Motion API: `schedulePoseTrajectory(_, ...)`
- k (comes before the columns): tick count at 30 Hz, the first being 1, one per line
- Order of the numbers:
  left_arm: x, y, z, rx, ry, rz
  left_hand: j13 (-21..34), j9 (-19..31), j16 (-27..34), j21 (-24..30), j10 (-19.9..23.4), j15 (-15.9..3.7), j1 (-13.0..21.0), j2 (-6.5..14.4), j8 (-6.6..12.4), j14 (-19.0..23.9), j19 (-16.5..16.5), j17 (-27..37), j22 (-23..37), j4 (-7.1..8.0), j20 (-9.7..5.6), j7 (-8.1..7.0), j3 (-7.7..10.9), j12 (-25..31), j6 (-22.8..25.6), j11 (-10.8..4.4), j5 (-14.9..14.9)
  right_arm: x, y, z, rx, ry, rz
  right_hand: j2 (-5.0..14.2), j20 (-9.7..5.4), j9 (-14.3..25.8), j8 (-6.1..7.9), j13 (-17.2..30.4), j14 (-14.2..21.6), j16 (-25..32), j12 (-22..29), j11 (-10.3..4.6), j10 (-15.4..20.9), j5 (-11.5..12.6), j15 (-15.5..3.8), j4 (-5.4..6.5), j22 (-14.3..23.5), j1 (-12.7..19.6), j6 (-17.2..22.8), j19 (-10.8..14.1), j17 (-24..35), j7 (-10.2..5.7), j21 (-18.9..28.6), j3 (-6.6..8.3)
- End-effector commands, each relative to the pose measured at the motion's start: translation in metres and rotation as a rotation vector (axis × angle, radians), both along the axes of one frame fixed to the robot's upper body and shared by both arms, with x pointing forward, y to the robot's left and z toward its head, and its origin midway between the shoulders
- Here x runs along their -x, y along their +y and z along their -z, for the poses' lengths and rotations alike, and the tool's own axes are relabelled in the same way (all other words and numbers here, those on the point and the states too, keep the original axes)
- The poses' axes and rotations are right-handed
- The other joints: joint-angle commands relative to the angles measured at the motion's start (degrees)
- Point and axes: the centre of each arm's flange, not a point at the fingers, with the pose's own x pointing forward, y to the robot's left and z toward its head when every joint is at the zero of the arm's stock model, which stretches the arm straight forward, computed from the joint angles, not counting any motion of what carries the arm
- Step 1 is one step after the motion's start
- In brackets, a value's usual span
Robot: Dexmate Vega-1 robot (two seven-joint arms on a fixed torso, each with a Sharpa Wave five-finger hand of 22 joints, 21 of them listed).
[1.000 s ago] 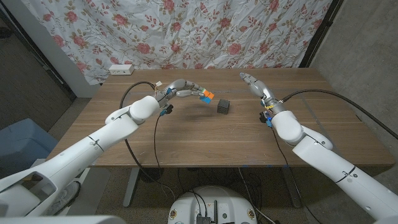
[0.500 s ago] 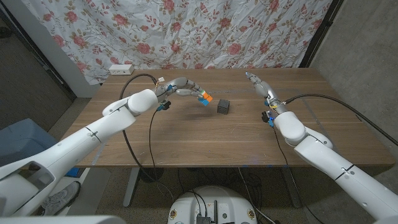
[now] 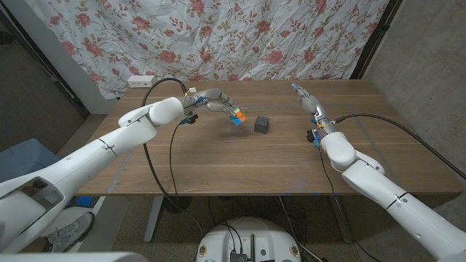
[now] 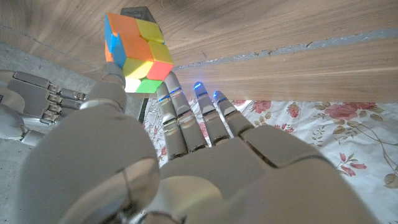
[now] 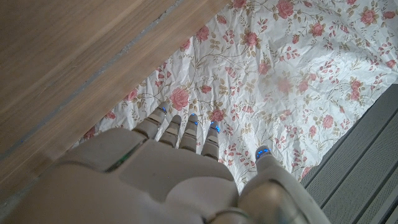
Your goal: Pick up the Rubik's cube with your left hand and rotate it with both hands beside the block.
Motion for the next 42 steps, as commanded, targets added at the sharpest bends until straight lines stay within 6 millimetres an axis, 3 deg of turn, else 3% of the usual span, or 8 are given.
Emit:
schedulePoseTrajectory(1,0.003,-0.005,-0.006,-0.155,-0.068,-0.055,0.2,0.1,-0.3,0.3,-0.3,-6.42,1.6,1.7,0.35,-0.1,0.5,0.1,0.1,-0.06,0.13,-0.18,0.09,0.2,0.1,-1.53,0.3,-0.003,0.0,0.005,-0.031,-0.005,0.0,0.63,-0.26,0.2,0.55,0.1,0.4,-0.2,0.1,-0.02,0.3,0.4,-0.13,0.06,0.1,-0.2,0.9,0.4,-0.1,0.02,0.4,0.66)
schedulePoseTrajectory(14,0.012,-0.012,0.007,-0.263,-0.097,-0.09,0.0,0.0,-0.3,0.3,-0.4,-6.7,1.1,1.5,0.25,0.0,0.6,0.1,0.1,0.1,0.11,-0.33,-0.17,0.1,0.1,-1.98,0.2,-0.011,-0.003,0.013,-0.086,0.031,-0.045,0.52,0.6,0.2,0.64,0.1,0.5,-0.2,-0.2,0.68,0.0,0.3,0.25,0.37,0.1,-0.6,1.7,0.8,-0.1,0.03,0.5,0.56)
schedulePoseTrajectory(25,0.016,-0.015,0.017,-0.324,-0.149,-0.14,-0.1,0.0,-0.3,0.3,-0.5,-6.82,0.8,1.5,0.16,0.0,0.5,0.2,0.1,0.21,0.22,-0.42,-0.28,0.0,0.0,-2.14,0.2,-0.022,-0.009,0.018,-0.149,0.072,-0.107,0.08,-0.55,0.2,-0.12,0.1,-0.2,-0.5,-0.5,1.1,-0.7,0.2,0.49,0.76,0.0,-1.2,-0.1,1.0,0.0,2.16,0.5,0.2)
schedulePoseTrajectory(42,0.021,-0.022,0.029,-0.342,-0.197,-0.187,-0.3,0.0,-0.5,0.2,-0.5,-6.94,0.3,1.5,0.05,0.1,0.5,0.1,0.1,0.34,0.2,-0.69,-0.33,0.0,-0.1,-2.21,0.2,-0.027,-0.016,0.029,-0.202,0.112,-0.129,0.0,-0.87,0.2,0.0,0.1,0.1,-0.4,-0.4,1.53,-0.4,0.2,0.52,1.15,0.0,-1.5,-0.2,1.4,0.0,2.79,0.6,0.0)
